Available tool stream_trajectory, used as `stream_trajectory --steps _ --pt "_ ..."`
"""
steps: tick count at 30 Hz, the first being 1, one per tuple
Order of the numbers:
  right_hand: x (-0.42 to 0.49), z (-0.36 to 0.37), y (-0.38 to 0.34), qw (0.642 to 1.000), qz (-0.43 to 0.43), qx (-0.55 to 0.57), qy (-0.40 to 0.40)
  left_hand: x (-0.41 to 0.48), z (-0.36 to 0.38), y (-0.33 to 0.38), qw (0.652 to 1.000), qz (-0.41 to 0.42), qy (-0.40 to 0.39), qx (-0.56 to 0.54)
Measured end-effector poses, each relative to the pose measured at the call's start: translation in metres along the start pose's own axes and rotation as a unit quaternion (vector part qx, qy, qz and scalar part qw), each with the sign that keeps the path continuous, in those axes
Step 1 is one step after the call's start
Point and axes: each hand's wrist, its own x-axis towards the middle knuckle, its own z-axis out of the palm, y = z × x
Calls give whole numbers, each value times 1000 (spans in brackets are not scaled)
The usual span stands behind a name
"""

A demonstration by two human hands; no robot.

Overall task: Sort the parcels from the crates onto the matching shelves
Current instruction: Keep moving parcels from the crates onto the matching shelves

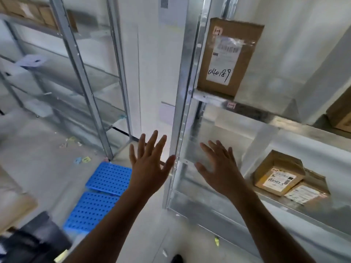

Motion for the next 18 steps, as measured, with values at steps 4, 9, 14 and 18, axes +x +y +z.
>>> stream_trajectory --steps 4,9,14,18 --pt "-32 58 -71 998 -27 9 -56 -98 -39 -56 995 -95 -26 16" --pt "-68 133 -168 985 -124 33 -115 -227 -94 -124 966 -249 -47 50" --pt "-106 187 -273 950 -233 89 -187 -336 -155 -163 917 -394 8 69" --pt "-124 211 -346 914 -311 101 -239 -389 -195 -187 870 -480 62 92"
